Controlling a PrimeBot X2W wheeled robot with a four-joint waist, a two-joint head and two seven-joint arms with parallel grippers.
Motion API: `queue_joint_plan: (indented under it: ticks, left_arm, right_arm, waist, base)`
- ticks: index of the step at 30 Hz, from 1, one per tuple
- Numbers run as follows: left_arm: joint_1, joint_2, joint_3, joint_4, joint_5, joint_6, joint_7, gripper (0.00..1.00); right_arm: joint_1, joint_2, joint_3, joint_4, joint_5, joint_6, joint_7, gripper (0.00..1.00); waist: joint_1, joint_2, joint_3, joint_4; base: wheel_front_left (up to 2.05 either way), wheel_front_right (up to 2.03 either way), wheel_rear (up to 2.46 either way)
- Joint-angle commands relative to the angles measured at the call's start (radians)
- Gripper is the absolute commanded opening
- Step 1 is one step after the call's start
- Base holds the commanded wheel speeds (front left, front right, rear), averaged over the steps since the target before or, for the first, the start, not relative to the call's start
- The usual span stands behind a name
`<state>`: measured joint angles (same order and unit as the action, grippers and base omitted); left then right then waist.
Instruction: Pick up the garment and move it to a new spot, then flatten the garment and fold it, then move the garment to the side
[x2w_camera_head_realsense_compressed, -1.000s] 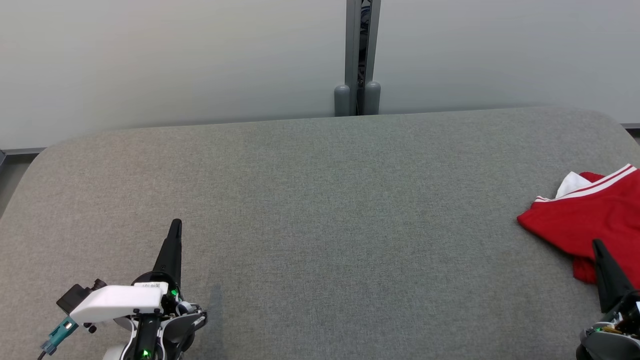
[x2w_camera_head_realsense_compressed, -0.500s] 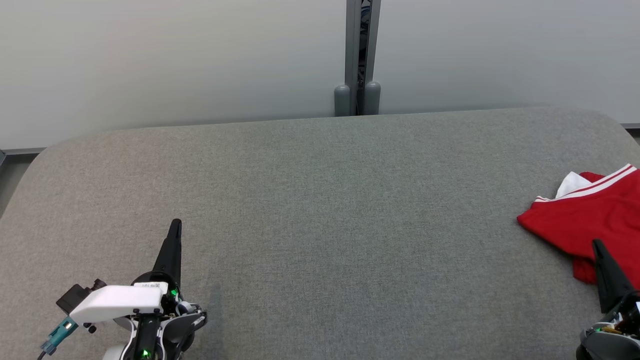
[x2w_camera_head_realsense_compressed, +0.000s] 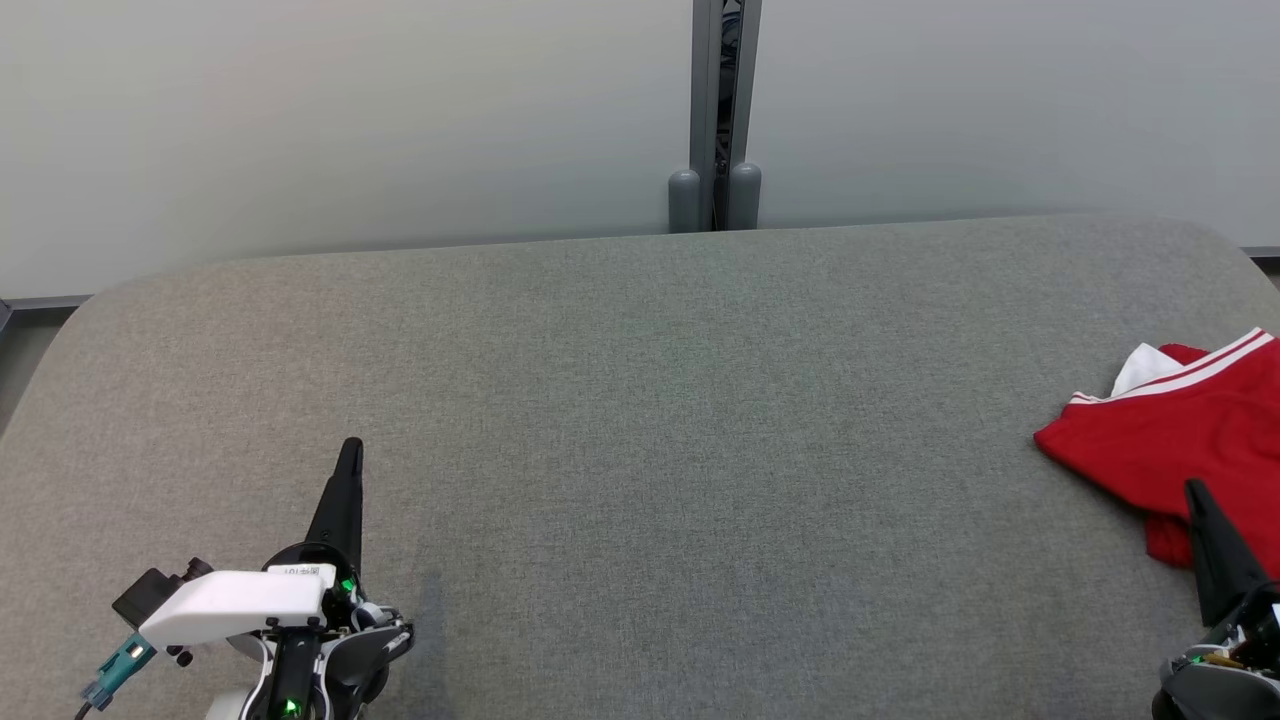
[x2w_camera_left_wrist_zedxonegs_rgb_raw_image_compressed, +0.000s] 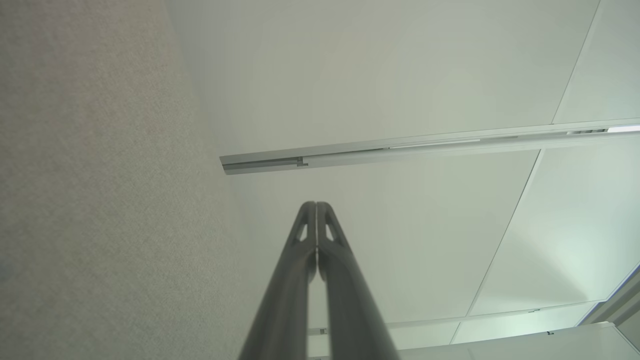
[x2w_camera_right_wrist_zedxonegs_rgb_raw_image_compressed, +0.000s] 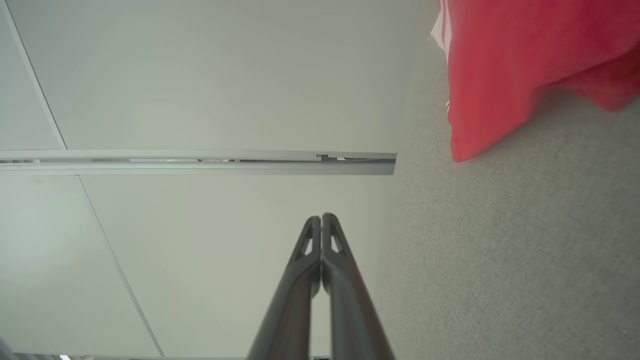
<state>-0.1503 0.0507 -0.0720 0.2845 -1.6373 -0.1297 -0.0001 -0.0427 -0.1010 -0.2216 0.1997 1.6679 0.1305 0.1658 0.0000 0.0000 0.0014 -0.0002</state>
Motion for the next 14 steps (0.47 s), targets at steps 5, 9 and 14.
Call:
queue_joint_plan:
  ticks: [5,9,14]
  left_arm:
    - [-0.012,0.003,0.005,0.0,0.0,-0.003,0.004,0.0]
    - [-0.012,0.003,0.005,0.0,0.001,-0.003,0.004,0.0]
    - [-0.012,0.003,0.005,0.0,0.001,-0.003,0.004,0.0]
  right_arm:
    - [-0.009,-0.001,-0.006,-0.001,-0.008,0.0,0.007,0.0]
    - [-0.008,-0.001,-0.007,-0.001,-0.008,0.0,0.009,0.0]
    - [-0.007,0.0,-0.008,-0.001,-0.009,0.0,0.01,0.0]
  waist:
    - [0.0,0.0,0.0,0.0]
    - [0.0,0.0,0.0,0.0]
    - [0.0,0.0,0.0,0.0]
  base:
    - [0.0,0.0,0.0]
    - [0.0,0.0,0.0]
    - [0.0,0.0,0.0]
